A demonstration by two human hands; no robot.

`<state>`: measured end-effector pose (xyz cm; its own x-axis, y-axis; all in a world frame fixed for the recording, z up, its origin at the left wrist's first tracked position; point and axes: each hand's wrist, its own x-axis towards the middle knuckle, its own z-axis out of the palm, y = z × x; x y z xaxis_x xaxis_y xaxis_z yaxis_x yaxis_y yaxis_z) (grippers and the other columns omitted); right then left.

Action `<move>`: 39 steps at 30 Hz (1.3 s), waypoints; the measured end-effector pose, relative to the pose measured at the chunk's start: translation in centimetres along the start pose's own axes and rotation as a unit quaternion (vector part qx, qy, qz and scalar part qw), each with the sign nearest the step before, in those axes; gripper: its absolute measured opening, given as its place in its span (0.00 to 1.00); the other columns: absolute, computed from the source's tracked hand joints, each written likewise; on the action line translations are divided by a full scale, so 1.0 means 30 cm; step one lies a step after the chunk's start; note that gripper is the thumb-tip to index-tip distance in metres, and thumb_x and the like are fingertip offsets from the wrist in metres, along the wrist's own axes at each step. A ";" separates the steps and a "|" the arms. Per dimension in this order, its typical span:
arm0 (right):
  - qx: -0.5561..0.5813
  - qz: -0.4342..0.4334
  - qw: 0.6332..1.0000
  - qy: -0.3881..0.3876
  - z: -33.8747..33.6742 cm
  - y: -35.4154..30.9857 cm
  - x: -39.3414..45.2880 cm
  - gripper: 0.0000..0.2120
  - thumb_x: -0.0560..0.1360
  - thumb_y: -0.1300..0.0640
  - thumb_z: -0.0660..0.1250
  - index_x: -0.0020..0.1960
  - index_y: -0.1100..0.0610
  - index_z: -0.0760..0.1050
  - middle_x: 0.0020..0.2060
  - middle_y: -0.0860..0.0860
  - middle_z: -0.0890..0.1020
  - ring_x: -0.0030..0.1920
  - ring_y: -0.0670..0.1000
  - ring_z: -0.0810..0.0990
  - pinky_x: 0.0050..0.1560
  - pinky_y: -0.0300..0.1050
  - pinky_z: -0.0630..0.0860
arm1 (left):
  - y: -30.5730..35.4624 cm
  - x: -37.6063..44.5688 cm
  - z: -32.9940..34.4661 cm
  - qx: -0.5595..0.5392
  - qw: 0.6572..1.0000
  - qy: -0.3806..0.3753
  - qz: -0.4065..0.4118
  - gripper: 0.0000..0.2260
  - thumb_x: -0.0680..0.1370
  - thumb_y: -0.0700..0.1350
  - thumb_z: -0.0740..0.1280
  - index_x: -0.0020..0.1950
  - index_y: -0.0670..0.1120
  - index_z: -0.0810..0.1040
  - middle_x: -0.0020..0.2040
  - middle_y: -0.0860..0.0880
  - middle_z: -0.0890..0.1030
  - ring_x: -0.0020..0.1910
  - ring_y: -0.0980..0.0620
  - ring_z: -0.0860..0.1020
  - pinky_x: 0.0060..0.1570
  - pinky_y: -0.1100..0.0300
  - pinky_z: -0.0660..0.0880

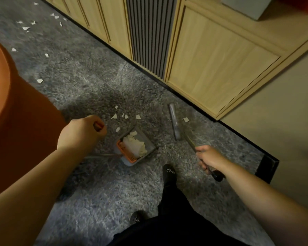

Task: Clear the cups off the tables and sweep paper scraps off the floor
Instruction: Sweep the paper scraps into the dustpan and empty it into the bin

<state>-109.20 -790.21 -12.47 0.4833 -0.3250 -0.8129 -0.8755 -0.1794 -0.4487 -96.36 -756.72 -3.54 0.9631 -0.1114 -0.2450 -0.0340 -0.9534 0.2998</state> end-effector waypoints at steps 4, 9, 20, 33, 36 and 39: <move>-0.002 0.023 0.999 0.028 -0.144 -0.054 0.155 0.19 0.81 0.64 0.57 0.71 0.59 0.66 0.32 0.57 0.73 0.25 0.51 0.69 0.17 0.32 0.64 | 0.076 0.133 0.014 0.016 1.000 -0.009 -0.004 0.05 0.77 0.53 0.69 0.48 0.53 0.77 0.37 0.49 0.78 0.35 0.48 0.76 0.33 0.55 0.74; -0.047 0.058 0.996 0.051 -0.291 -0.144 0.352 0.19 0.80 0.66 0.57 0.71 0.60 0.67 0.34 0.59 0.75 0.26 0.52 0.70 0.21 0.38 0.66 | 0.136 0.263 0.030 0.034 0.999 0.001 -0.012 0.06 0.76 0.55 0.70 0.47 0.54 0.77 0.32 0.53 0.73 0.31 0.51 0.72 0.28 0.59 0.66; -0.214 0.085 0.971 -0.058 -0.336 -0.403 0.513 0.16 0.81 0.64 0.53 0.67 0.66 0.70 0.35 0.58 0.77 0.33 0.53 0.73 0.33 0.46 0.68 | 0.114 0.339 0.015 0.032 0.997 0.007 -0.068 0.06 0.75 0.54 0.72 0.48 0.54 0.80 0.34 0.49 0.79 0.32 0.50 0.74 0.28 0.59 0.69; -0.235 0.024 0.964 -0.121 0.017 -0.697 0.473 0.21 0.82 0.65 0.52 0.75 0.59 0.62 0.35 0.56 0.73 0.30 0.51 0.71 0.27 0.41 0.67 | -0.091 0.392 -0.123 0.004 0.992 0.069 -0.109 0.05 0.74 0.54 0.72 0.42 0.57 0.78 0.29 0.55 0.76 0.23 0.55 0.72 0.22 0.64 0.63; -0.254 0.000 0.957 -0.143 0.127 -0.792 0.460 0.21 0.82 0.65 0.52 0.75 0.60 0.61 0.34 0.55 0.73 0.29 0.51 0.71 0.27 0.40 0.66 | -0.163 0.417 -0.151 0.013 0.990 0.078 -0.119 0.05 0.74 0.55 0.72 0.41 0.58 0.77 0.29 0.56 0.77 0.25 0.58 0.71 0.22 0.65 0.61; -0.281 -0.015 0.946 -0.162 0.243 -0.878 0.468 0.20 0.82 0.67 0.52 0.74 0.62 0.62 0.32 0.55 0.72 0.29 0.50 0.70 0.29 0.41 0.66 | -0.238 0.428 -0.186 0.009 0.987 0.094 -0.132 0.06 0.72 0.57 0.72 0.40 0.59 0.77 0.30 0.57 0.78 0.26 0.60 0.71 0.22 0.65 0.61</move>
<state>-79.36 -783.26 -14.77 0.4027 -0.0278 -0.9149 -0.6796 -0.6787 -0.2785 -82.28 -749.80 -3.69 0.9717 0.1934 -0.1358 0.2209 -0.9475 0.2310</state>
